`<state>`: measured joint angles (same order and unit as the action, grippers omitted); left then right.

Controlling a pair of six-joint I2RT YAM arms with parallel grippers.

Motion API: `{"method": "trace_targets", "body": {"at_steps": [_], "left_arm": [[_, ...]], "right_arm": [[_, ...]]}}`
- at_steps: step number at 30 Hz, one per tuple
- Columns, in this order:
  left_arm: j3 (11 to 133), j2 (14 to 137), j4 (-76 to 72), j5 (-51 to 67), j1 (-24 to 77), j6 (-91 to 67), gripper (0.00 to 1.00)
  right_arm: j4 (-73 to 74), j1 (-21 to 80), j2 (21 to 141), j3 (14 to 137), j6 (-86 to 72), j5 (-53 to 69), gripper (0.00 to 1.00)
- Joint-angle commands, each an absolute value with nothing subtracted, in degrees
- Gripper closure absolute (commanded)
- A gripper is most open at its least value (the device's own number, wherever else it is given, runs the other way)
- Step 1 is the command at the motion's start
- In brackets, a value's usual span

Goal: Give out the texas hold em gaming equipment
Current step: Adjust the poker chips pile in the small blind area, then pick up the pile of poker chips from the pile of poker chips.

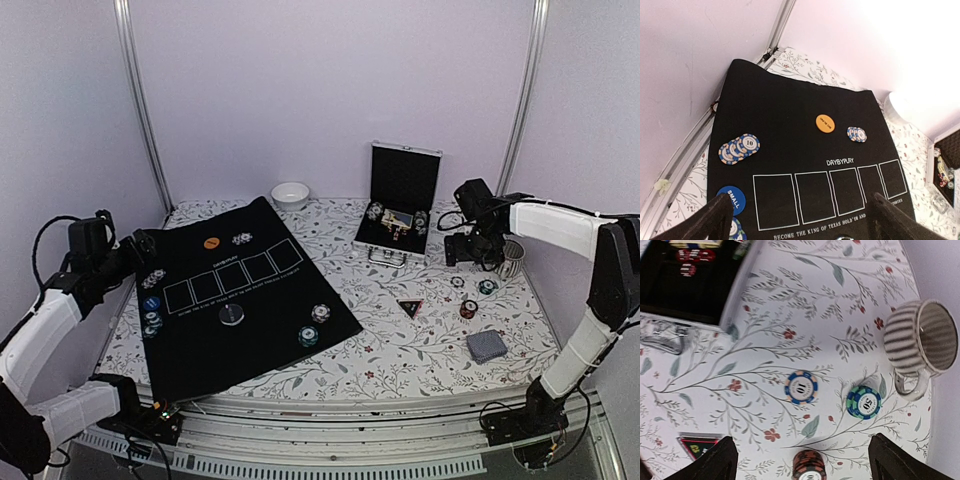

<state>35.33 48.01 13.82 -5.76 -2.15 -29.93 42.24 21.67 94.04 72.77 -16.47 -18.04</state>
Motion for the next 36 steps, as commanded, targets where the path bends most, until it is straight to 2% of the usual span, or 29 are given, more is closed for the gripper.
{"method": "trace_targets", "body": {"at_steps": [1, 9, 14, 22, 28, 36], "left_arm": [[35.58, 48.87, 13.6, -3.96, -2.29, -28.69, 0.05], [35.35, 48.78, 13.22, -3.53, -2.29, -27.17, 0.02], [34.78, 48.67, 12.44, -3.51, -2.29, -27.15, 0.02], [34.75, 49.31, 12.38, -3.5, -2.29, -26.98, 0.02], [34.72, 49.61, 12.3, -3.67, -2.34, -26.97, 0.02], [34.89, 49.88, 12.21, -3.91, -2.37, -26.98, 0.02]], "right_arm": [[37.71, 14.86, 92.7, 66.65, -20.69, -15.99, 0.09], [30.51, 6.89, 94.87, 60.26, -24.62, -15.04, 0.14], [27.47, 4.85, 98.54, 59.67, -23.98, -10.14, 0.24], [26.35, 3.32, 103.42, 60.19, -23.68, -11.16, 0.23], [25.97, 3.12, 105.46, 59.37, -23.03, -11.16, 0.29], [26.99, 3.09, 106.83, 58.94, -21.46, -10.92, 0.32]]}}
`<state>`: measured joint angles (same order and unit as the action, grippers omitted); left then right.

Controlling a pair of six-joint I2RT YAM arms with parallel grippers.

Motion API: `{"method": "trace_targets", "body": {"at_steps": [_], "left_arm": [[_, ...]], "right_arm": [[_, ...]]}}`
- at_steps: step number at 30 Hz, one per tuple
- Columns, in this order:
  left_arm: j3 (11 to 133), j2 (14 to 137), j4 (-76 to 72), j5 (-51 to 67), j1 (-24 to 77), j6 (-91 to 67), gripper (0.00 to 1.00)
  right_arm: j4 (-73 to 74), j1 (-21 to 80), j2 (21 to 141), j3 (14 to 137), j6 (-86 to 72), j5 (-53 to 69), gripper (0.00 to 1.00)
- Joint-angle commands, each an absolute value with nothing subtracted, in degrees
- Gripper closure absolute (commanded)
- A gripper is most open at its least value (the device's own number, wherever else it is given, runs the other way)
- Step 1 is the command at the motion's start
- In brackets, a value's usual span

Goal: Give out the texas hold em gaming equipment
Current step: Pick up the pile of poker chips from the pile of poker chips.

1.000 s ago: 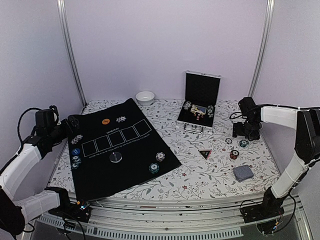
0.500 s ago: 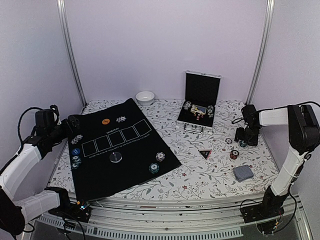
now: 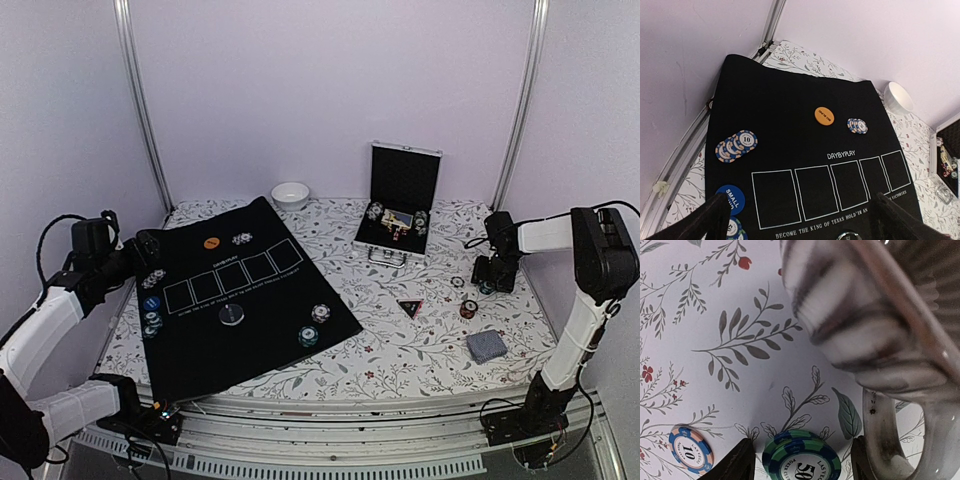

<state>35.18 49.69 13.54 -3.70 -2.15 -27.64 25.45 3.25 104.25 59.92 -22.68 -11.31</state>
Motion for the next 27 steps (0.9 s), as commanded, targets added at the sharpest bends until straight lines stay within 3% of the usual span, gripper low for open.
{"method": "trace_targets", "body": {"at_steps": [1, 8, 12, 23, 27], "left_arm": [[34.89, 49.84, 12.27, -3.94, -2.37, -26.98, 0.02], [34.98, 49.57, 12.24, -4.44, -2.37, -26.98, 0.02], [34.99, 49.57, 12.23, -4.33, -2.42, -26.9, 0.02], [35.11, 49.53, 12.26, -4.34, -2.52, -26.89, 0.02], [35.24, 49.57, 12.22, -4.47, -2.55, -26.89, 0.02]], "right_arm": [[27.17, 3.15, 106.87, 58.96, -21.4, -10.95, 0.32], [29.64, 4.31, 107.46, 58.99, -20.53, -12.49, 0.35], [29.07, 4.32, 106.64, 57.9, -20.64, -11.88, 0.47], [29.08, 4.3, 104.7, 58.49, -19.48, -9.57, 0.93], [31.49, 4.33, 102.39, 61.41, -18.2, -10.08, 0.97]]}}
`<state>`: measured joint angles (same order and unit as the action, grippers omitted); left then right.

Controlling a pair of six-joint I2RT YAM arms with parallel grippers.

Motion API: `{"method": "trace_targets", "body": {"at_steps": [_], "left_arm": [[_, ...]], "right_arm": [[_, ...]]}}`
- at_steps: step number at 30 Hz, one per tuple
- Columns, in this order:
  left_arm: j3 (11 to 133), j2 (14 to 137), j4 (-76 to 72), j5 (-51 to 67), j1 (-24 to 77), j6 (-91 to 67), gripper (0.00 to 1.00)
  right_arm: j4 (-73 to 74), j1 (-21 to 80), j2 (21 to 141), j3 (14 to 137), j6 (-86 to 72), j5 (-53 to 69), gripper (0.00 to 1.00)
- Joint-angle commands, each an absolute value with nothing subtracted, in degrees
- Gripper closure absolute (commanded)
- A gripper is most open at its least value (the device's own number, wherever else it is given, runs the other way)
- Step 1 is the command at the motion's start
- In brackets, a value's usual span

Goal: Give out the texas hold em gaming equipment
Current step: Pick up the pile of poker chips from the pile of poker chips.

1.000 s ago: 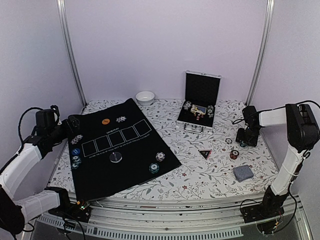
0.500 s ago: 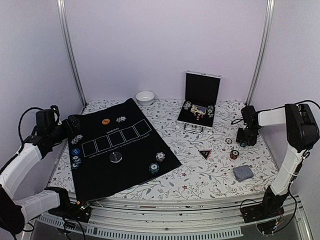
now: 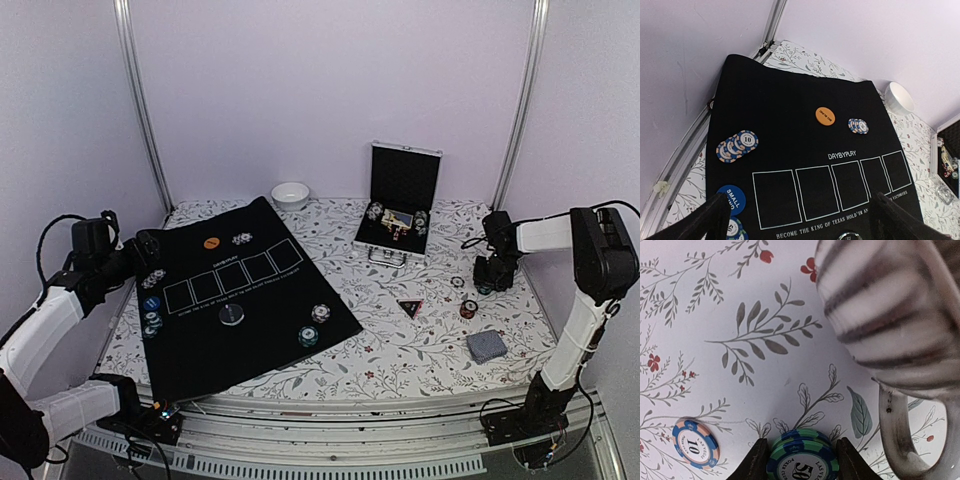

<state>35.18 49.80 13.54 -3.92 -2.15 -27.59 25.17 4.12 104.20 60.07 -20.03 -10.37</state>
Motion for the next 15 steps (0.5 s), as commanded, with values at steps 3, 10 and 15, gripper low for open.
{"method": "trace_targets", "body": {"at_steps": [3, 10, 15], "left_arm": [[35.33, 49.57, 12.24, -4.45, -2.55, -26.81, 0.02], [35.64, 49.22, 12.34, -3.46, -2.55, -26.64, 0.02], [35.94, 49.67, 10.3, 4.11, -2.21, -27.91, 0.1]], "right_arm": [[33.92, 4.57, 100.07, 64.33, -17.36, -10.54, 0.97], [39.86, 9.5, 97.94, 72.07, -16.14, -13.1, 0.97], [42.82, 19.34, 97.78, 78.68, -13.96, -13.21, 0.97]]}}
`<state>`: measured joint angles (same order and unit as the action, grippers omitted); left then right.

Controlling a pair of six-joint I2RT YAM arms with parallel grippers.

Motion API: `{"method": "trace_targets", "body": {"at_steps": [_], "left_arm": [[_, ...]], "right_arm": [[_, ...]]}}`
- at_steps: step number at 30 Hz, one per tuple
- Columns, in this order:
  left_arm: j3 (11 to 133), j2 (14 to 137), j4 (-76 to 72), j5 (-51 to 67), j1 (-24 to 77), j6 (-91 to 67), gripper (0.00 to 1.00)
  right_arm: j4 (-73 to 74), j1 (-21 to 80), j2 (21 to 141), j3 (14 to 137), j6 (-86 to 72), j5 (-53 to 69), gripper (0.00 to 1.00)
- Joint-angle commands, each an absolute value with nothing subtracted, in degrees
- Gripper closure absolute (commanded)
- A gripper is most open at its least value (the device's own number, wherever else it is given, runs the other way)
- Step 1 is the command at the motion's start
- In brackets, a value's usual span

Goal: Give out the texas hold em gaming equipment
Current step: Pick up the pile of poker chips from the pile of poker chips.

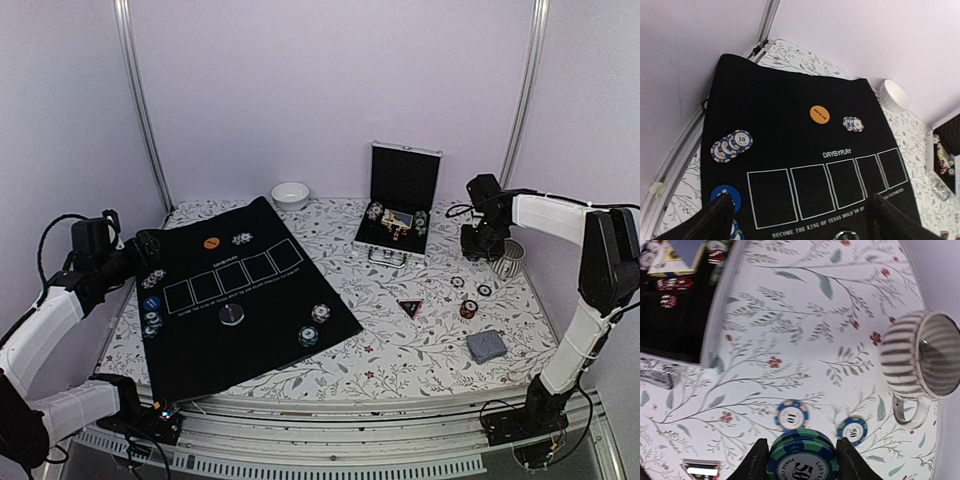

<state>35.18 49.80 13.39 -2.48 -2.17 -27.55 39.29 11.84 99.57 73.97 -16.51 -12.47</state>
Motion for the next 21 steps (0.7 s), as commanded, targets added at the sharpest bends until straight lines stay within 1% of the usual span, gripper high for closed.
{"method": "trace_targets", "body": {"at_steps": [1, 4, 7, 10, 14, 18, 21], "left_arm": [[35.87, 49.92, 9.1, 7.05, -1.89, -28.65, 0.14], [36.14, 51.41, 5.64, 14.98, 0.69, -31.07, 0.23], [37.37, 54.31, 3.09, 20.28, 5.86, -32.5, 0.28], [39.09, 57.77, 0.62, 24.76, 12.52, -33.51, 0.27], [39.29, 62.76, -6.2, 35.6, 19.45, -37.16, 0.23], [39.55, 67.18, -9.36, 43.5, 22.1, -38.81, 0.2], [39.29, 70.29, -10.53, 46.54, 23.23, -39.78, 0.19]], "right_arm": [[42.88, 22.24, 97.86, 80.23, -13.14, -13.13, 0.98], [42.33, 31.97, 99.01, 85.62, -9.25, -12.38, 0.98], [41.24, 41.86, 102.46, 91.61, -4.96, -10.56, 0.98], [40.97, 49.32, 106.81, 97.87, -1.28, -8.79, 0.98], [39.47, 57.34, 111.75, 103.64, 4.82, -7.03, 0.97], [36.21, 61.25, 113.43, 104.44, 8.48, -3.56, 0.98], [34.05, 62.47, 114.05, 104.37, 9.26, -0.73, 0.98]]}}
